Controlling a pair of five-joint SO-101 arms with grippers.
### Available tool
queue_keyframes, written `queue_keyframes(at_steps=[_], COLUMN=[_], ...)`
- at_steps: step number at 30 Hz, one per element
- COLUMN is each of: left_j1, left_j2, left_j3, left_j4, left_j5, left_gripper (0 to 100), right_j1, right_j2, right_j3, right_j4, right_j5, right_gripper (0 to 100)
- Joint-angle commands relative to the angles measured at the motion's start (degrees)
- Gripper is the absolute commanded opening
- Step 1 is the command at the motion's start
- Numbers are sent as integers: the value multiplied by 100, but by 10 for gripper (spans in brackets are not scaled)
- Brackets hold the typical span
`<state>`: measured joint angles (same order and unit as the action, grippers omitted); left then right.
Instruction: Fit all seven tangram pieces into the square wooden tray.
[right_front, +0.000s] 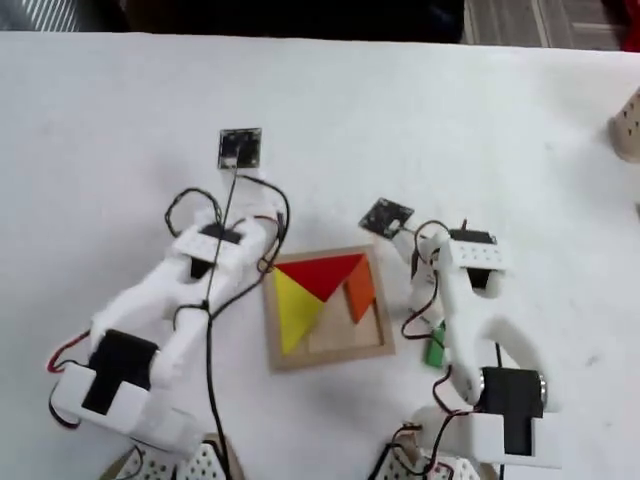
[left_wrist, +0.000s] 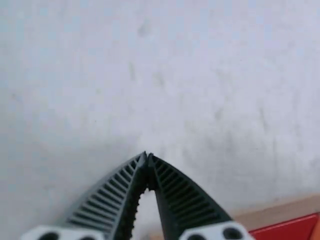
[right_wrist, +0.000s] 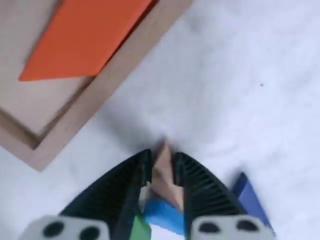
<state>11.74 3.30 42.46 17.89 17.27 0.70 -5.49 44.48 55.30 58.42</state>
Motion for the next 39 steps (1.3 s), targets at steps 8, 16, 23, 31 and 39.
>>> queue_keyframes(at_steps=[8,16,23,31,39], left_j1=[40,40,48,40,40], left_j2=[-66,-66,-66,-66,-66], left_j3=[-9,-9,-9,-9,-9], left_j4=[35,35,35,35,35], left_j5=[-70,-70,-70,-70,-79], left_gripper=[24,24,24,24,24], right_j1=[22,-4,119,796,725], right_j2=[-145,-778,-1226,-1200,-1200], right_j3=[-563,-1196,-536,475,826], right_j4=[-13,1411,1859,716,444], right_j5=[-809,-1064,-475,1125,1741], right_gripper=[17,63,209,212,293])
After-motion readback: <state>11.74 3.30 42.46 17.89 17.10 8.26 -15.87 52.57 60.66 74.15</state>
